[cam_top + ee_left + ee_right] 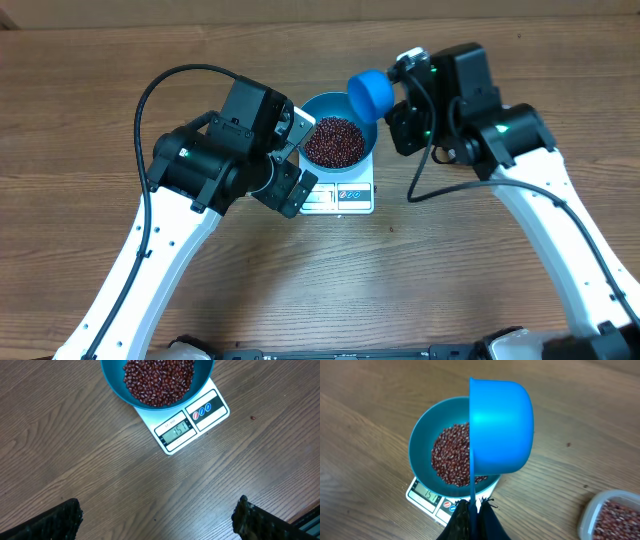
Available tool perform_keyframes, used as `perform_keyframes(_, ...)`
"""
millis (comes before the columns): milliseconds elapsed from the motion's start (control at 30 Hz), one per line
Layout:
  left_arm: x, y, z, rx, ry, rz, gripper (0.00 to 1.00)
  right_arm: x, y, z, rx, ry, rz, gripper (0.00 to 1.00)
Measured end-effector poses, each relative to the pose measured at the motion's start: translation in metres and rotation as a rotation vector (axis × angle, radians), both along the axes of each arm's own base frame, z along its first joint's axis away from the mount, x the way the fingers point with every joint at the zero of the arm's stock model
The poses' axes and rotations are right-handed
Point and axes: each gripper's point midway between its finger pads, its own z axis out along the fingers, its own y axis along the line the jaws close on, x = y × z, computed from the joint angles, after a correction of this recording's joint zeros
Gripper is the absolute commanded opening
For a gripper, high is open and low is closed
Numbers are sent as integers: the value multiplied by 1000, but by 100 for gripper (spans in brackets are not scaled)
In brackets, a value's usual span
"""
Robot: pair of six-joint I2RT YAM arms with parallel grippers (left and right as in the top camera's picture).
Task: Scoop item into bowl and weigh 150g on scale
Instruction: 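Carry the scoop back over the teal bowl with the right gripper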
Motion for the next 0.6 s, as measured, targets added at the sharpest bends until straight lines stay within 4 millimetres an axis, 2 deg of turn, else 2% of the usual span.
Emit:
perform_keyframes(200, 0, 0, 0, 0, 0, 0, 100, 4, 22, -37, -79, 44, 81, 4)
perform_keyframes(600, 0, 0, 0, 0, 0, 0, 99, 18, 24, -64, -220, 22, 68, 4)
